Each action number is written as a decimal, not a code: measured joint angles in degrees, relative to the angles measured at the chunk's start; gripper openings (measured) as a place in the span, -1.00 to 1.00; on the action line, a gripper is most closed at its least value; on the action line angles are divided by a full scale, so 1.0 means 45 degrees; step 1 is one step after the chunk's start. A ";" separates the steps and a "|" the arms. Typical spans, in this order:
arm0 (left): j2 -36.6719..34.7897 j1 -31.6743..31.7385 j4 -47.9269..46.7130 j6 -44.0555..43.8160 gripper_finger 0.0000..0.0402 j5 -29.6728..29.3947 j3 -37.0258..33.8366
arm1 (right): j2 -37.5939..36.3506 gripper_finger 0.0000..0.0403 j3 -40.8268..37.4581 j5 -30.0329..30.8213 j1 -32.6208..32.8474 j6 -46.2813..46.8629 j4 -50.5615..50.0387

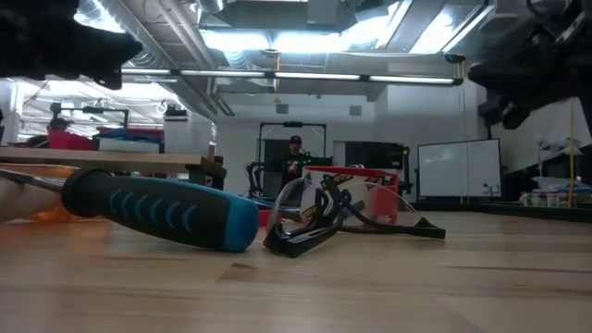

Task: Coil cords
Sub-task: Return to Home Position

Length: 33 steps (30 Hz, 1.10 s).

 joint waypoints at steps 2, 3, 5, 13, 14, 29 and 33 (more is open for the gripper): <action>-0.0001 0.0001 -0.0032 0.0001 -0.64 -0.0832 0.0000 | 0.0096 -0.82 0.0000 0.0615 0.0740 -0.0003 0.0019; 0.0000 0.0001 -0.0045 0.0018 -0.64 -0.1267 0.0000 | 0.0176 -0.82 0.0000 0.0932 0.1087 0.0000 0.0018; -0.0001 0.0001 -0.0028 0.0190 -0.64 -0.2147 0.0000 | 0.0365 -0.82 -0.0005 0.1601 0.1745 0.0000 0.0055; -0.0002 0.0621 0.0050 -0.0411 -0.64 -0.3648 0.0000 | 0.1579 -0.82 -0.0005 0.4187 0.3207 -0.0002 0.0126; -0.0005 0.0680 -0.0038 -0.0784 -0.64 -0.3497 0.0000 | 0.1718 -0.82 -0.0005 0.4263 0.3250 -0.0005 0.0126; 0.0034 0.0705 -0.1040 -0.2026 -0.64 0.2062 0.0000 | 0.2574 -0.82 -0.0010 0.5515 0.3232 -0.0583 0.0087; 0.0034 0.0705 -0.1040 -0.2055 -0.64 0.2062 0.0000 | 0.2572 -0.81 -0.0010 0.5513 0.3232 -0.0992 0.0097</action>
